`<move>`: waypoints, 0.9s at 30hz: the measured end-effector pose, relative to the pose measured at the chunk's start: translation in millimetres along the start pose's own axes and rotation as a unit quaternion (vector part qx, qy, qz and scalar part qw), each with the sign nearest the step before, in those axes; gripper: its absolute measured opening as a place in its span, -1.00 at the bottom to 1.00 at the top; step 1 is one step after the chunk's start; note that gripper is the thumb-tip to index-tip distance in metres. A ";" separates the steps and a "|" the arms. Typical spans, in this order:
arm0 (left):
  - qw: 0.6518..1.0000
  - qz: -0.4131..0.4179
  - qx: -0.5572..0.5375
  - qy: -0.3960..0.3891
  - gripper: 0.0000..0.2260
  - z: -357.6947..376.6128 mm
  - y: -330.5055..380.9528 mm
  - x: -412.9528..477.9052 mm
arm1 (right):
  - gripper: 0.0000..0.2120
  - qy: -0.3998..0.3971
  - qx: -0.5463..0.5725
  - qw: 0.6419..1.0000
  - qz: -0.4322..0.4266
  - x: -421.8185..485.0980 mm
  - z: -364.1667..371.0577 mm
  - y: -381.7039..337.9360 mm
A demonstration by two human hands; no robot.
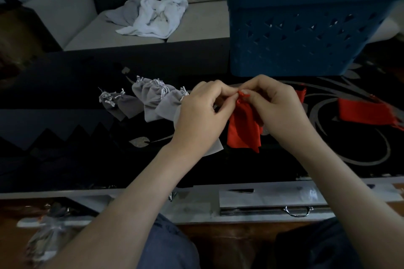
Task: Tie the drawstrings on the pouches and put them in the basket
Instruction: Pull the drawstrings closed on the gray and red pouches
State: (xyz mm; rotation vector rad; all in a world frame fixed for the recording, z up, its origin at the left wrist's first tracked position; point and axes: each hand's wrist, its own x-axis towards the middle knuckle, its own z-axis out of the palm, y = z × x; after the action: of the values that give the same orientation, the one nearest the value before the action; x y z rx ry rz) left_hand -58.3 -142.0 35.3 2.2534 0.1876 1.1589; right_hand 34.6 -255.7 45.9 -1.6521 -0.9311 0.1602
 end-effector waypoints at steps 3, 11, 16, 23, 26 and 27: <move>1.000 -0.004 0.014 0.002 -0.90 0.8 -1.9 0.1 | -0.83 -0.006 -0.018 1.000 0.006 -0.3 2.2 2.7; 0.984 0.028 0.160 -0.068 -0.74 -4.2 -6.1 3.6 | -0.92 -0.033 -0.119 0.992 -0.003 1.7 6.3 9.1; 0.926 0.159 0.336 -0.068 -0.83 -7.7 -13.7 8.2 | -0.92 -0.045 -0.122 0.991 0.012 0.5 9.0 10.0; 0.946 0.064 0.301 -0.099 -0.78 -6.1 -9.3 4.0 | -0.86 0.005 -0.106 0.992 0.068 7.7 6.4 16.8; 0.978 -0.048 0.145 -0.143 -0.76 -4.9 -6.0 2.6 | -0.83 0.004 -0.065 0.993 0.094 8.8 5.4 16.7; 0.981 -0.070 0.101 -0.152 -0.76 -5.2 -6.3 2.7 | -0.83 0.003 -0.053 0.994 0.097 8.9 5.0 16.3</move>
State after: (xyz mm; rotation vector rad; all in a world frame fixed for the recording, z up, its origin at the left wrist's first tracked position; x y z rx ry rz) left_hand -59.8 -133.5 35.9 2.5162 0.3486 0.7380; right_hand 45.7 -246.4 33.3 -1.8410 -0.7844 0.2410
